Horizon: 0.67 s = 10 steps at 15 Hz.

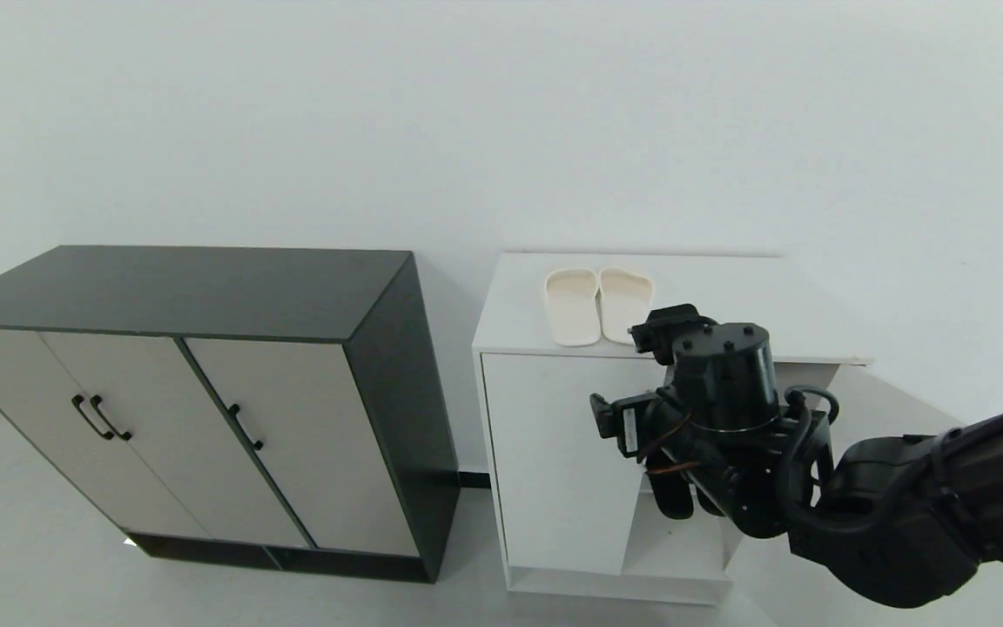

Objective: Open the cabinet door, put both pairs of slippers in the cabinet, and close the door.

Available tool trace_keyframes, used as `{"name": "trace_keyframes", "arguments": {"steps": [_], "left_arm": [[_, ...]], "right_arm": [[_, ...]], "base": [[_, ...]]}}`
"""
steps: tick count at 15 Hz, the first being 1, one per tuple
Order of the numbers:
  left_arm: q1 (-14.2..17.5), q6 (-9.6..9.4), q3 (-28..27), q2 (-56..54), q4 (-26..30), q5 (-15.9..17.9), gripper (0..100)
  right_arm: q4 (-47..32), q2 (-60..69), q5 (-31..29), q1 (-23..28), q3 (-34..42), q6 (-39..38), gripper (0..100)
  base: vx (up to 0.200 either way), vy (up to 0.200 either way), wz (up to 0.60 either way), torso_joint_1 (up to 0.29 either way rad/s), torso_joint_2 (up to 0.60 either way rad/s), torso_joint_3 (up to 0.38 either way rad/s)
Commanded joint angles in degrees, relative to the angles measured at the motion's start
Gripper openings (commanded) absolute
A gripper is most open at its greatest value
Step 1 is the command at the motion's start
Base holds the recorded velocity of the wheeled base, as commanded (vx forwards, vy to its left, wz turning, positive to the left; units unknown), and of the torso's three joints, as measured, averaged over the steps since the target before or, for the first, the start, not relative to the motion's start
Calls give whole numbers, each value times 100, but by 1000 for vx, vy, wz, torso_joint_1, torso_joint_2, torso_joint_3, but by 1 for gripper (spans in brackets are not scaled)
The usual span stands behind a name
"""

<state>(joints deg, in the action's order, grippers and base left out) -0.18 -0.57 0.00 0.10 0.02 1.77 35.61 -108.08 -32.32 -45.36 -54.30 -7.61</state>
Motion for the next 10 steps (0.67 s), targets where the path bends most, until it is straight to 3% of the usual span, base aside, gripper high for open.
{"name": "trace_keyframes", "arguments": {"steps": [1,10], "left_arm": [[1,5,0,8,-2,-1,0],[1,13,0,8,-2,-1,0]], "right_arm": [[-54,173,-3,10,-187,-48,100],[-45,33,-11,45,-160,-83,100]], "base": [[0,0,0,0,0,0],[200,0,0,6,0,3]]}}
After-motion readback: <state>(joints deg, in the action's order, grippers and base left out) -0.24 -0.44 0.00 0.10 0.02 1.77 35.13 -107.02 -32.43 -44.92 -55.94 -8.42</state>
